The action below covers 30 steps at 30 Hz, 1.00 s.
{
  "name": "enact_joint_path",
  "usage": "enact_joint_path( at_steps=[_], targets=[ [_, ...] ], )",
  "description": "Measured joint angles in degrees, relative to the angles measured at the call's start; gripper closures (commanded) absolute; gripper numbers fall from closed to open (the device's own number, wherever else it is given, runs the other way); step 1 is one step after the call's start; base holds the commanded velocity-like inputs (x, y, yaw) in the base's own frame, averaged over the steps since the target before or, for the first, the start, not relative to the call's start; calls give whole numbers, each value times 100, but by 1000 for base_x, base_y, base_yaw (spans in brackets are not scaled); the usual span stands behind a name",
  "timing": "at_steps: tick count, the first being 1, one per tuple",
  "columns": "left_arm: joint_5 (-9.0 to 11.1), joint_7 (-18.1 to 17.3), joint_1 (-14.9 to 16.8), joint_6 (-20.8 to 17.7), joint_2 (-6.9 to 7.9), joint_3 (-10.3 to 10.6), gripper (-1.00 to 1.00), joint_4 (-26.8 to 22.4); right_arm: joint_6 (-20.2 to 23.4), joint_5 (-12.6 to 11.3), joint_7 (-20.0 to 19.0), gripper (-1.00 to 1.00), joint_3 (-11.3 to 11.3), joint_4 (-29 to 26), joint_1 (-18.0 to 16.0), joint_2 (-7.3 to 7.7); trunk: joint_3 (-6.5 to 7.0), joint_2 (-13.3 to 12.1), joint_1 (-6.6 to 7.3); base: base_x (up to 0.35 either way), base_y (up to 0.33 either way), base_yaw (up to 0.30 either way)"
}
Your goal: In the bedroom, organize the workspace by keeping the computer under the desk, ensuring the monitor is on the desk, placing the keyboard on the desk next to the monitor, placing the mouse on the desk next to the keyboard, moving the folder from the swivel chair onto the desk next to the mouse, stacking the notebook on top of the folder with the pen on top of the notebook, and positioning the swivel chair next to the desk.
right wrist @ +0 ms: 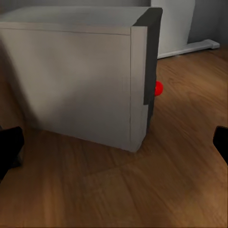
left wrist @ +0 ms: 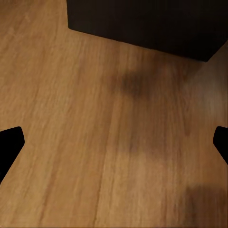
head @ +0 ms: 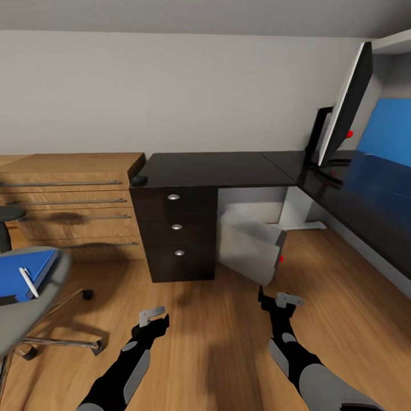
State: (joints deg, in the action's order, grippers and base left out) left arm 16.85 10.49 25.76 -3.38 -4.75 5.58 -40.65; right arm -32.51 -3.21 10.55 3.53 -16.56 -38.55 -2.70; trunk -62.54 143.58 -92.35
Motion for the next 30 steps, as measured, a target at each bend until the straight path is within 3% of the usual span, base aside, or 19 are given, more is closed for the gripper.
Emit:
enact_joint_path(
  at_steps=[14,22,30],
  targets=[
    [6,-8,2,7,5,-5,-100,0,-1,-9,1,-100,12,0,0,46,0,0,-3,185,0,0],
    [6,-8,1,3,12,-4,-100,9,-608,-7,2,-100,18,13,0,99,0,0,-3,8,-168,0],
    [6,-13,1,0,13,-5,-100,8,-688,-12,-14,-100,-15,202,0,89,0,0,-3,6,-62,0]
  ],
)
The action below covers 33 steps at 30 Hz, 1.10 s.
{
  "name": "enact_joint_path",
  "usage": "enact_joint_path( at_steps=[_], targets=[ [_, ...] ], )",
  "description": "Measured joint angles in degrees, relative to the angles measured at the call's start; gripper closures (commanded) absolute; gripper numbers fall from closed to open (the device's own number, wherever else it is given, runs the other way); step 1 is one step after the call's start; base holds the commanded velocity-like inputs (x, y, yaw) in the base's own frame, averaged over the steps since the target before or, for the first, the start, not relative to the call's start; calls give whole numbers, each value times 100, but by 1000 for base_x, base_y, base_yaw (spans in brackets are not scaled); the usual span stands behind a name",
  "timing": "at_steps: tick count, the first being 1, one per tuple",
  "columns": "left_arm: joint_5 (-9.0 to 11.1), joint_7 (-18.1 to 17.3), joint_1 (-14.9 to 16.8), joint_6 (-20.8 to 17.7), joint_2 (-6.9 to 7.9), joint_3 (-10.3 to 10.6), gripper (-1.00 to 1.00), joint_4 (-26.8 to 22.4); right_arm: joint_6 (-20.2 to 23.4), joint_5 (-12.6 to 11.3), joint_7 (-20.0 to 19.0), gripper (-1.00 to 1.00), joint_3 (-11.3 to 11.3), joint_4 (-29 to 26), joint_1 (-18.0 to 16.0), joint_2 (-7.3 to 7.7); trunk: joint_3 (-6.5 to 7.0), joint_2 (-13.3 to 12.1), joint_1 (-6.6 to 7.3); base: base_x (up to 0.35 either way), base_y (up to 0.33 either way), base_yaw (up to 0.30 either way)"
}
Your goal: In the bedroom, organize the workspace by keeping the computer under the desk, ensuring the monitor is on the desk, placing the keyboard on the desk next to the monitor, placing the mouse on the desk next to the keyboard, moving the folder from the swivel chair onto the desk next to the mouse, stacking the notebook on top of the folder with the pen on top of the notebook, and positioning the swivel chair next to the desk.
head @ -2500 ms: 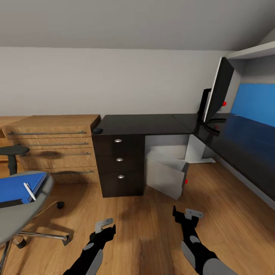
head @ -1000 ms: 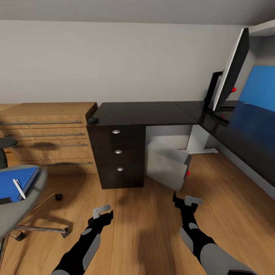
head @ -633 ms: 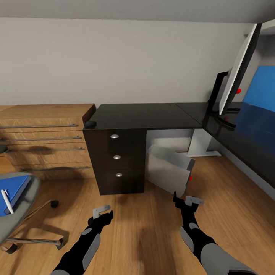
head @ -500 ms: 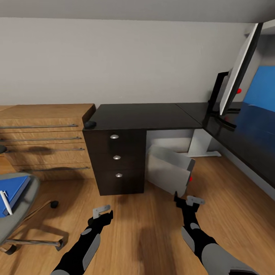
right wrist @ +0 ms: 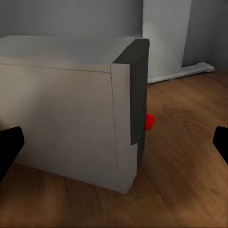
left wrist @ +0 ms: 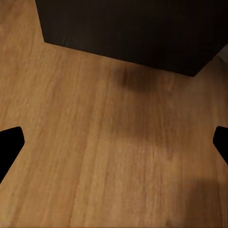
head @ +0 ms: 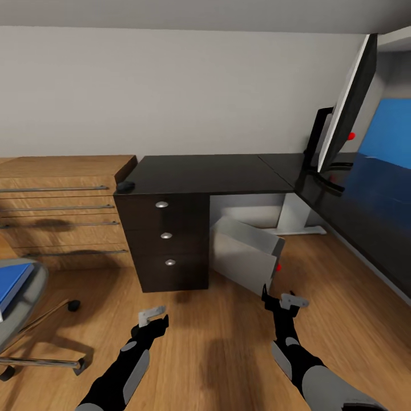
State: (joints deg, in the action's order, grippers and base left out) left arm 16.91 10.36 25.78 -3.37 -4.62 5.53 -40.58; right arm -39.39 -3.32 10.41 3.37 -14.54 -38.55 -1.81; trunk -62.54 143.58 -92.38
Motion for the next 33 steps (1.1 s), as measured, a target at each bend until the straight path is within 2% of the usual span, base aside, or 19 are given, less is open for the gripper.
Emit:
enact_joint_path(
  at_steps=[3,6,9,13,18,23,33],
  targets=[
    [-9,-11,98,9,-87,21,-100,-97,78,7,-3,-100,9,9,-97,-97,0,0,0,0,0,0],
    [-9,-10,171,9,-87,22,-100,-193,78,7,-3,-100,9,9,-195,-195,0,0,0,0,0,0],
    [-11,-8,109,17,-85,2,-100,-213,84,7,-1,-100,7,60,-192,-209,0,0,-1,0,0,0],
    [-11,-20,-20,23,-3,-4,-100,-194,121,25,-3,-100,-22,190,-61,-220,0,0,-1,0,0,0],
    [-8,-25,-183,25,34,-7,-100,-188,135,32,-11,-100,-27,353,104,-220,-111,6,-14,0,0,0],
    [-8,-26,-329,26,44,-7,-100,-187,139,35,-14,-100,-29,501,125,-219,-221,13,-26,0,0,0],
    [-8,-24,-337,26,47,-7,-100,-185,125,36,-8,-100,-30,509,131,-220,-443,26,-52,0,0,0]
  ],
)
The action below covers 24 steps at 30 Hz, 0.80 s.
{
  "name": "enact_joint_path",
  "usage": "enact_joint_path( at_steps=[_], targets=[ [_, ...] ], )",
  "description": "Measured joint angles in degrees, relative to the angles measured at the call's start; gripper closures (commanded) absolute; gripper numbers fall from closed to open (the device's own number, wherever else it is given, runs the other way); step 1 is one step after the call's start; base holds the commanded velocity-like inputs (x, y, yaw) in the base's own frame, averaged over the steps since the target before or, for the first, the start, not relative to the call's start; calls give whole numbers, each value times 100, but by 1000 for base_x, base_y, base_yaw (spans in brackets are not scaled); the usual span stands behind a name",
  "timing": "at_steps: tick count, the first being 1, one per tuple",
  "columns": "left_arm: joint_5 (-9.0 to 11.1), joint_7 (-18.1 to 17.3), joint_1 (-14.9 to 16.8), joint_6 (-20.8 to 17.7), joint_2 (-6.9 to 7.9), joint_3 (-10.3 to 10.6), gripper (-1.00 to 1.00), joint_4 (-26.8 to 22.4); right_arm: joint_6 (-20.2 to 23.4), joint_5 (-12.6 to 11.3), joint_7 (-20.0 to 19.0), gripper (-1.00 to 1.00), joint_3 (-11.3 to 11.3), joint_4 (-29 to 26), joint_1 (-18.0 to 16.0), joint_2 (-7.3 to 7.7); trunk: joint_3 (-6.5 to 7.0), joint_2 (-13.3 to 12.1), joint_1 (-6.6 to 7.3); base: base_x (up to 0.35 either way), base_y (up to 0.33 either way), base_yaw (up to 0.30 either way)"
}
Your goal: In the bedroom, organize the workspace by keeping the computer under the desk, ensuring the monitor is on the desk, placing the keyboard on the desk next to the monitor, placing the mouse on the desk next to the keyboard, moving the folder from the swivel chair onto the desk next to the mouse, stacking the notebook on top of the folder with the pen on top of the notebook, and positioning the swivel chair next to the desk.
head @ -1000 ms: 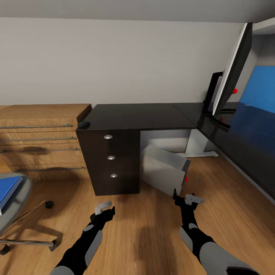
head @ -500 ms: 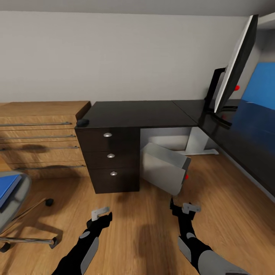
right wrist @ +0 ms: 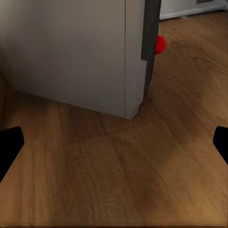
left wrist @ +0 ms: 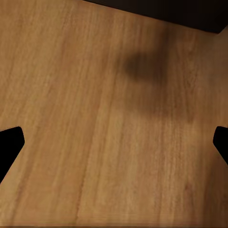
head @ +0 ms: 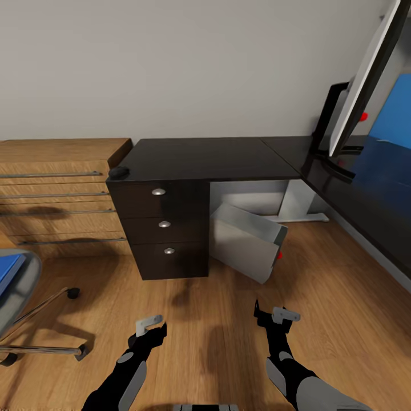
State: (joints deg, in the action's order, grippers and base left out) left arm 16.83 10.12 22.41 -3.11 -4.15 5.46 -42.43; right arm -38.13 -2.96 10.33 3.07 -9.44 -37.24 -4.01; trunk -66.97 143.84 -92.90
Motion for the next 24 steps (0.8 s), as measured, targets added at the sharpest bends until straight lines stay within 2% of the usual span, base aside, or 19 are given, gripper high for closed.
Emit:
enact_joint_path(
  at_steps=[24],
  targets=[
    [-13,33,0,5,-4,18,-100,-2,-45,1,17,-100,-13,-50,0,-13,-532,32,-62,0,0,0]
  ],
)
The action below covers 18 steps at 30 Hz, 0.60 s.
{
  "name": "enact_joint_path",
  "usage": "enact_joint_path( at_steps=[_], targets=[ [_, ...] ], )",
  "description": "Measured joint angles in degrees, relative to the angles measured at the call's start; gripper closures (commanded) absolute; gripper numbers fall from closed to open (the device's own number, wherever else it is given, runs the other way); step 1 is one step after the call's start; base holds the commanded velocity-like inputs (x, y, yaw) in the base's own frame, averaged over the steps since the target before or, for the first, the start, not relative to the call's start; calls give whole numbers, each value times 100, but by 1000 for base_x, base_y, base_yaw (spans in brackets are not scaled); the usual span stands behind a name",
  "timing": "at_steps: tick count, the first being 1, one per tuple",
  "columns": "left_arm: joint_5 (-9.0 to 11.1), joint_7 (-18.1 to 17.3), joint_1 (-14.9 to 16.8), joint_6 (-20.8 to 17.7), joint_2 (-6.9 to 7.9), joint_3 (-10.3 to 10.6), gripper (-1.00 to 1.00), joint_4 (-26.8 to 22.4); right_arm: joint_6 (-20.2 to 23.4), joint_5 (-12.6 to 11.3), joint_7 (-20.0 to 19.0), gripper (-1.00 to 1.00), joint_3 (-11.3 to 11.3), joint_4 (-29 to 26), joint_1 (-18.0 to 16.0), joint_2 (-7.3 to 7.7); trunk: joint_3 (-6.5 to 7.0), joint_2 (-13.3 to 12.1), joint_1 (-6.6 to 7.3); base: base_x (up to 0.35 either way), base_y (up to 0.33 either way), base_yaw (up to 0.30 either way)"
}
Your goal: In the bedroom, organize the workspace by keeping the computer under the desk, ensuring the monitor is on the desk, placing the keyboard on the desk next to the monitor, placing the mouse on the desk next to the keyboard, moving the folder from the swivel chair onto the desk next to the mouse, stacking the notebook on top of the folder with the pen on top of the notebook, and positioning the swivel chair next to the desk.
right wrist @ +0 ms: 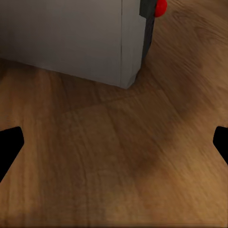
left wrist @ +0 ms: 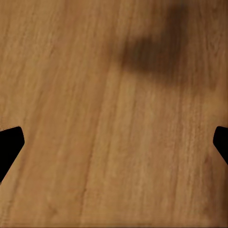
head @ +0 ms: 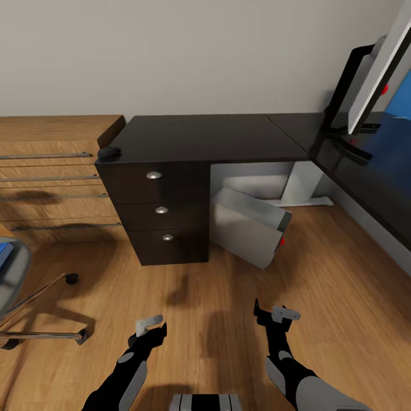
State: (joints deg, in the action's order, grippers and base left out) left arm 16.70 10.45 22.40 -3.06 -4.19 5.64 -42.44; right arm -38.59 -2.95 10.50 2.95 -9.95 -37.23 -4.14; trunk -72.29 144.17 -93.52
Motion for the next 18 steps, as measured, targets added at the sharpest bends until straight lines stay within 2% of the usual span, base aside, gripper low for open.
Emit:
enact_joint_path(
  at_steps=[6,18],
  targets=[
    [-3,14,0,-3,-14,7,-100,-48,16,3,2,-100,-10,-92,0,-21,-133,8,-15,0,0,0],
    [-8,47,-1,-67,1,1,-100,-581,106,14,4,-100,4,-879,-1,7,-399,24,-46,0,0,0]
  ],
)
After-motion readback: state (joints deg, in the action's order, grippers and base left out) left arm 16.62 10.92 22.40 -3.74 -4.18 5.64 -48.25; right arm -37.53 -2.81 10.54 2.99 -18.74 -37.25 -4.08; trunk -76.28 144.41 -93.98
